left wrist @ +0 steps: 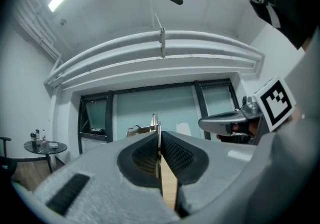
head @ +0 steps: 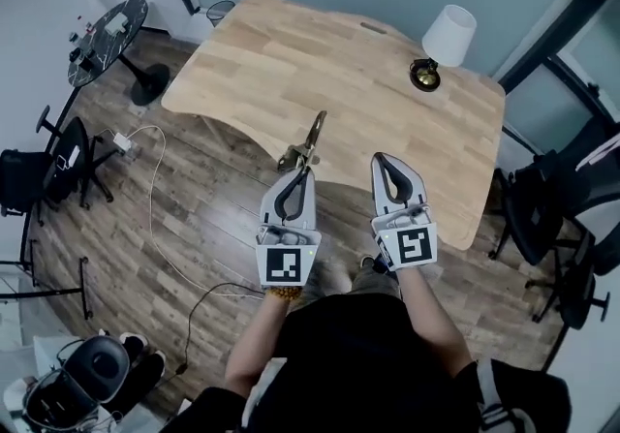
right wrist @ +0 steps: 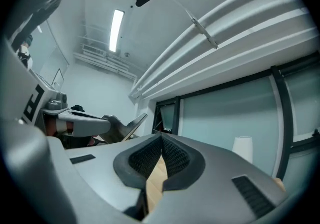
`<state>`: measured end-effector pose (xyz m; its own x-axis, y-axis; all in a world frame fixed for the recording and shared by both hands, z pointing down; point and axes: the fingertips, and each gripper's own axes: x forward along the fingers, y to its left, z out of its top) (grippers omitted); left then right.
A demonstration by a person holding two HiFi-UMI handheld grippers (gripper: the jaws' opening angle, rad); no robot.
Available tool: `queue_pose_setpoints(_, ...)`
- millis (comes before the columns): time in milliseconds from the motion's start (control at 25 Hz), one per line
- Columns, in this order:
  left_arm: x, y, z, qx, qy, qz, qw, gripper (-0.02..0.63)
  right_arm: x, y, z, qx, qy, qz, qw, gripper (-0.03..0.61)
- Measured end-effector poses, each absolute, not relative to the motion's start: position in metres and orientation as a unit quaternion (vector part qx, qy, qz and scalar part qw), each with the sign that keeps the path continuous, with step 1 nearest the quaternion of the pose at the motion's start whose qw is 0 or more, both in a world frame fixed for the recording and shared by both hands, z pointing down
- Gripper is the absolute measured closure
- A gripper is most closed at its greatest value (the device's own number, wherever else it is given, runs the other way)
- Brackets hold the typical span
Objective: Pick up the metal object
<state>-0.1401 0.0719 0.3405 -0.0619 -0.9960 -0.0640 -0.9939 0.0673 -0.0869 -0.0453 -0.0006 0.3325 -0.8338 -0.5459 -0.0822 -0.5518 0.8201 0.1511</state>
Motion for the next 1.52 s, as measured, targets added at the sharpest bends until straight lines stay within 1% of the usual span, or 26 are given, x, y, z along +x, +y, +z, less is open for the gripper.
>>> queue_pose_setpoints(160,-0.159,0.056,0.343,-0.710,0.702,-0.010,0.051,0.597,-0.043,-0.013,0.330,-0.336,0.938,0.085,0.012,0.575)
queue_pose_setpoints(400,-0.156,0.019,0.352,-0.740,0.671,-0.013,0.039,0.597,-0.024,-0.041,0.337,-0.385,0.919,0.083,0.002,0.575)
queue_pose_setpoints(760,-0.132,-0.051,0.358,-0.756,0.650,-0.061,0.055,0.597,0.010,-0.121,0.357,-0.410,0.910,0.045,0.031,0.575)
queue_pose_setpoints(1240,-0.122,-0.105,0.403,-0.786,0.613,-0.080,0.022,0.595,0.029,-0.167,0.408,-0.442,0.897,0.024,-0.003,0.575)
queue_pose_setpoints(1400,-0.120,-0.115,0.415,-0.809,0.580,-0.086,0.036,0.597,0.025,-0.167,0.426,-0.436,0.898,0.032,-0.036,0.575)
queue_pose_setpoints(1520,-0.116,-0.122,0.427,-0.818,0.568,-0.088,0.031,0.597,0.026,-0.170,0.434,-0.420,0.904,0.051,-0.063,0.575)
